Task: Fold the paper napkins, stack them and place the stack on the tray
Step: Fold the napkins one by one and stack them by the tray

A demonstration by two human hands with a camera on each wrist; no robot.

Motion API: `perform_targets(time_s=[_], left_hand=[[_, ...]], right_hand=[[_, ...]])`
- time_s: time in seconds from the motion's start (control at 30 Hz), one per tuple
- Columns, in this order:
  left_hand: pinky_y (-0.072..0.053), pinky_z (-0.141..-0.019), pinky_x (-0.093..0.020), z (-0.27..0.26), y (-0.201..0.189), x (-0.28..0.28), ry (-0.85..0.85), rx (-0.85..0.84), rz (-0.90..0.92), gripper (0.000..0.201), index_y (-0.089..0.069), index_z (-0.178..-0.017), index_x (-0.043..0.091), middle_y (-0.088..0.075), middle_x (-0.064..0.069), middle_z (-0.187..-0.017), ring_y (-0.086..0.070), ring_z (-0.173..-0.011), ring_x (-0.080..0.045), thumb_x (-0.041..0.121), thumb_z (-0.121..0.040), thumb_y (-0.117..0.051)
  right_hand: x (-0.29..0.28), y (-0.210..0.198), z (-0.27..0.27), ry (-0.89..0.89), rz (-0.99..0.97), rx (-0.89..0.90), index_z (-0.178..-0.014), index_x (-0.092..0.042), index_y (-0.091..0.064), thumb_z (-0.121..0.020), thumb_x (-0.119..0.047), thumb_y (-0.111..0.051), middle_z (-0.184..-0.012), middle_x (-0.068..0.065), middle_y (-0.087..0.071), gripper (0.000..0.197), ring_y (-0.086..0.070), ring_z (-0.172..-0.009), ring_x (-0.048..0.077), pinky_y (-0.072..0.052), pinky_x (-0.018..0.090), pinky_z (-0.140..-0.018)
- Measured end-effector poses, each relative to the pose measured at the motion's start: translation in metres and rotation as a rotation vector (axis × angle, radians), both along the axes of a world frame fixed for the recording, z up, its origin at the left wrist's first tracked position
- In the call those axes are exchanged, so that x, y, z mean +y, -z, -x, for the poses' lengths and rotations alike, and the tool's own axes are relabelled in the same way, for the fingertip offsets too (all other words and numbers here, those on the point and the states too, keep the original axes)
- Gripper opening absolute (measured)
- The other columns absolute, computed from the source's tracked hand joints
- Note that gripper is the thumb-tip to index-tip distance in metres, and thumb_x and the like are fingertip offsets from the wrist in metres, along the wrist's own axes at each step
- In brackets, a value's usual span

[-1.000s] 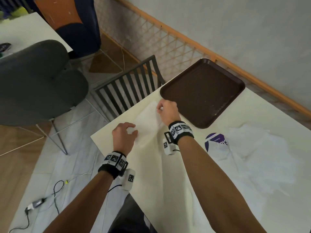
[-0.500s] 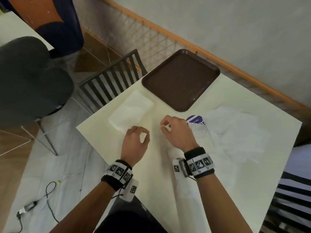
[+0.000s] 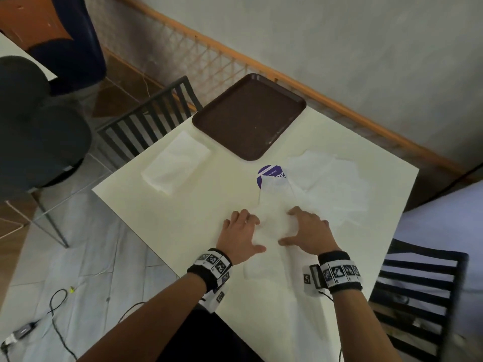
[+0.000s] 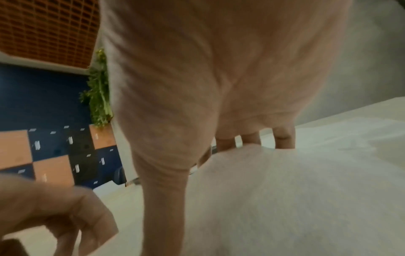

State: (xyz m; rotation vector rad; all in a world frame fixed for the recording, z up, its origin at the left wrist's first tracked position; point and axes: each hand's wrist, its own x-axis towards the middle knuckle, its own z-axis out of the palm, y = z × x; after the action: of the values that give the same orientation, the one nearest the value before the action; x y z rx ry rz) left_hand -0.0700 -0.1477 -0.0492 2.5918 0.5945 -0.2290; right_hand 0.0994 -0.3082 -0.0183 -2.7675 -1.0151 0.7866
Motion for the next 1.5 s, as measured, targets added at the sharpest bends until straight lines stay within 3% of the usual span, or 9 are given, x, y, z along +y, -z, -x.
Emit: perform_targets(time_s=[0.17,0.33,0.47,0.63,0.8,1.03,1.23,1.37,1.5], left_hand=[[-0.041,-0.108,-0.033,0.000,-0.010,0.001,-0.116,-0.220,0.408,0.091,-0.045,-0.153,0.027,-0.052,0.007,-0.140,-0.044,-0.127,-0.015,0.044,-0.077,-0.092],[-0.049,-0.069,-0.025,0.006,-0.041,0.020,-0.226,-0.413,0.617,0.013,-0.074,-0.091,0.035,-0.074,0.021,-0.080,-0.065,-0.073,0.001,0.026,-0.091,-0.085],[-0.055,-0.076,-0.020,0.014,-0.062,0.040,-0.334,-0.518,0.634,0.006,-0.079,-0.095,0.025,-0.079,0.018,-0.089,-0.074,-0.083,-0.001,0.029,-0.093,-0.083],[-0.063,-0.088,-0.039,0.024,-0.084,0.060,-0.388,-0.566,0.700,0.012,-0.082,-0.100,0.016,-0.083,0.005,-0.098,-0.079,-0.095,-0.014,0.026,-0.093,-0.083],[-0.061,-0.089,-0.032,0.032,-0.104,0.082,-0.230,-0.708,0.669,0.016,-0.083,-0.099,0.005,-0.082,-0.004,-0.102,-0.077,-0.099,-0.021,-0.008,-0.094,-0.074],[-0.063,-0.092,-0.046,0.047,-0.097,0.115,-0.232,-0.741,0.709,0.025,-0.082,-0.094,-0.001,-0.081,-0.012,-0.105,-0.078,-0.102,-0.030,-0.019,-0.094,-0.065],[-0.057,-0.099,-0.030,0.064,-0.088,0.137,-0.335,-0.686,0.660,0.049,-0.082,-0.100,0.008,-0.077,-0.001,-0.116,-0.071,-0.116,-0.021,-0.023,-0.097,-0.045],[-0.055,-0.094,-0.023,0.074,-0.083,0.153,-0.422,-0.712,0.637,0.044,-0.083,-0.100,0.011,-0.078,0.003,-0.112,-0.071,-0.114,-0.015,-0.021,-0.095,-0.053],[-0.060,-0.096,-0.037,0.084,-0.074,0.176,-0.528,-0.739,0.637,0.051,-0.082,-0.102,0.015,-0.079,0.001,-0.112,-0.073,-0.110,-0.020,-0.024,-0.092,-0.050]], right_hand=[[0.000,-0.018,0.000,-0.140,-0.253,0.057,-0.125,-0.029,-0.075,-0.092,-0.036,-0.083,-0.106,-0.007,-0.067,0.035,-0.065,-0.108,0.027,-0.052,0.048,-0.096],[0.007,-0.043,-0.002,-0.061,-0.591,0.184,-0.102,-0.040,-0.073,-0.079,-0.041,-0.095,-0.097,-0.015,-0.072,0.033,-0.068,-0.095,0.006,-0.053,0.022,-0.082],[0.001,-0.033,-0.012,0.097,-0.516,0.490,-0.117,-0.037,-0.074,-0.071,-0.046,-0.101,-0.109,-0.016,-0.080,0.054,-0.075,-0.102,0.007,-0.059,0.031,-0.093],[0.019,-0.016,0.005,0.206,-0.858,0.659,-0.111,-0.010,-0.076,-0.089,0.004,-0.083,-0.105,0.008,-0.080,0.027,-0.073,-0.093,0.019,-0.058,0.036,-0.085],[0.036,-0.019,0.004,0.258,-1.160,0.670,-0.094,-0.002,-0.074,-0.082,0.030,-0.068,-0.109,0.020,-0.077,0.035,-0.073,-0.096,0.025,-0.058,0.032,-0.080],[0.061,-0.029,-0.006,0.395,-1.189,0.864,-0.081,-0.012,-0.075,-0.095,0.024,-0.052,-0.116,0.029,-0.076,0.045,-0.073,-0.097,0.037,-0.058,0.034,-0.073],[0.095,-0.038,-0.003,0.436,-0.942,1.163,-0.103,-0.012,-0.072,-0.104,-0.035,-0.060,-0.106,0.010,-0.068,0.026,-0.063,-0.086,0.026,-0.049,0.036,-0.072],[0.137,-0.039,0.009,0.229,-0.863,1.083,-0.135,-0.026,-0.063,-0.091,-0.010,-0.086,-0.123,0.017,-0.076,0.053,-0.075,-0.111,0.035,-0.062,0.045,-0.089],[0.181,-0.034,0.018,0.211,-0.808,1.027,-0.147,-0.041,-0.055,-0.086,-0.008,-0.091,-0.138,0.013,-0.071,0.078,-0.072,-0.122,0.039,-0.062,0.055,-0.100]])
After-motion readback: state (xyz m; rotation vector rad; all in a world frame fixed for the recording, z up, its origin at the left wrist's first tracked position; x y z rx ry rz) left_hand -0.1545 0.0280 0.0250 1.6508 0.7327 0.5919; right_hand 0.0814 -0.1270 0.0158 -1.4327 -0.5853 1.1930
